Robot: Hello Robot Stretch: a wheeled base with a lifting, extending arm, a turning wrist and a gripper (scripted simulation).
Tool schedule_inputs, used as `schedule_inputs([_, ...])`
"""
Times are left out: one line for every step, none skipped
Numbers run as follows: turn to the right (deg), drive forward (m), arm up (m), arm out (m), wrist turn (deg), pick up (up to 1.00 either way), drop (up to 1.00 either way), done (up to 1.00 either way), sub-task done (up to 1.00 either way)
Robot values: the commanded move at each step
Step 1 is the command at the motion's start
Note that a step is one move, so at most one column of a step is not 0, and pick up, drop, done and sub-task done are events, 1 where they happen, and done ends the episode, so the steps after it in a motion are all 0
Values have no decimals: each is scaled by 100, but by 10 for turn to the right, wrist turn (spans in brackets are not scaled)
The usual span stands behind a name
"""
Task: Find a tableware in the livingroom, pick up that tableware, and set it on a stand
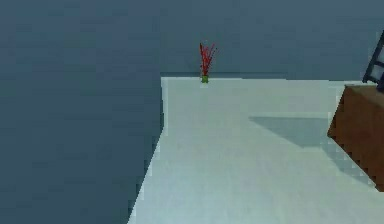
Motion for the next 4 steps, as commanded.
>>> schedule_inputs([0,100,0,0,0,0,0,0,0])
schedule_inputs([30,0,0,0,0,0,0,0,0])
schedule_inputs([450,0,0,0,0,0,0,0,0])
schedule_inputs([450,0,0,0,0,0,0,0,0])
